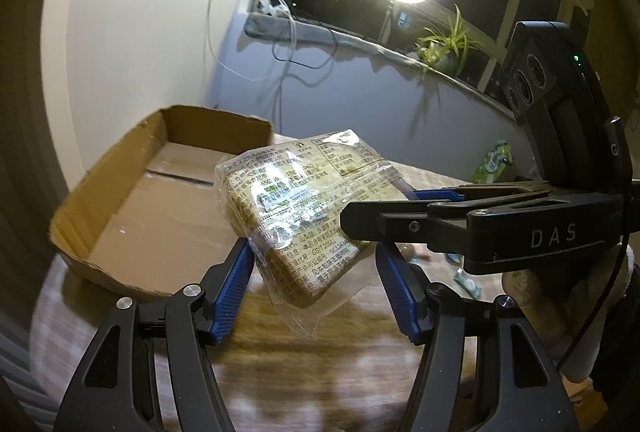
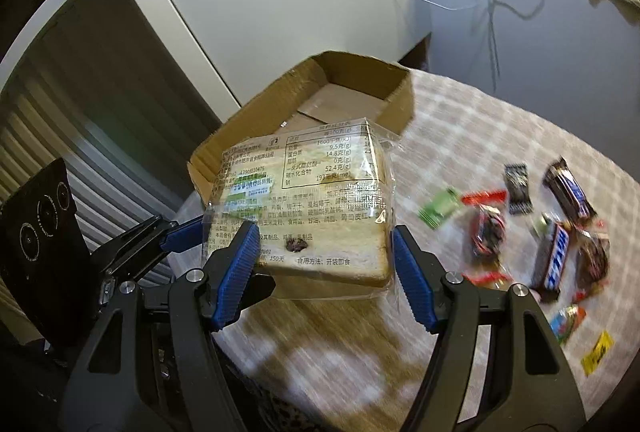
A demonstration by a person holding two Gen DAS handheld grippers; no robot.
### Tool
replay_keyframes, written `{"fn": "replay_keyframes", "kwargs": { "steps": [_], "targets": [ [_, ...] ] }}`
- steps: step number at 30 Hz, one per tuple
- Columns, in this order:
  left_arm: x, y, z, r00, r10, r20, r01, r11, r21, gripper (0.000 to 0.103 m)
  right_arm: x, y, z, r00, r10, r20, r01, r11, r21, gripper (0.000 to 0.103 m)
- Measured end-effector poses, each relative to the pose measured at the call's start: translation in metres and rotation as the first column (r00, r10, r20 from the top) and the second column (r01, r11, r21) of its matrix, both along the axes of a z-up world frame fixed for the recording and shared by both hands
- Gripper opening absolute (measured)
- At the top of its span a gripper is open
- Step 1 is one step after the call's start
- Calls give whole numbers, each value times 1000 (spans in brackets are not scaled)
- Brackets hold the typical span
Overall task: Organize snacks
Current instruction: 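Carry the bread loaf with the left tool into the cardboard box and release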
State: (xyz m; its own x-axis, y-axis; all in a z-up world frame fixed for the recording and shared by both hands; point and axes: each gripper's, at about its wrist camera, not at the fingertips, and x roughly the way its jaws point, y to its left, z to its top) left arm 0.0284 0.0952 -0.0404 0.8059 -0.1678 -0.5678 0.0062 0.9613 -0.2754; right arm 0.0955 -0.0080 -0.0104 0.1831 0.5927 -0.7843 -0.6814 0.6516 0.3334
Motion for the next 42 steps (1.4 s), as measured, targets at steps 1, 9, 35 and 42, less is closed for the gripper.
{"fn": "replay_keyframes", "kwargs": {
  "steps": [1,9,35,42],
  "targets": [
    [0,4,0,1000,7,2,-7,1000,3,63,1,5,0,1000,6,1,-6,1000,0,70],
    [5,37,-3,998,67,9,-67,998,9,63,13,50,-4,998,61,8,-61,998,-7,70],
    [26,80,-23,987,153,-52,-153,988,14,61,41,96,-29,995,96,-31,-97,995,-32,70],
    [20,82,-21,985,169,-45,-167,985,32,59,39,89,-23,996,85,-10,-86,996,-29,70]
  ]
}}
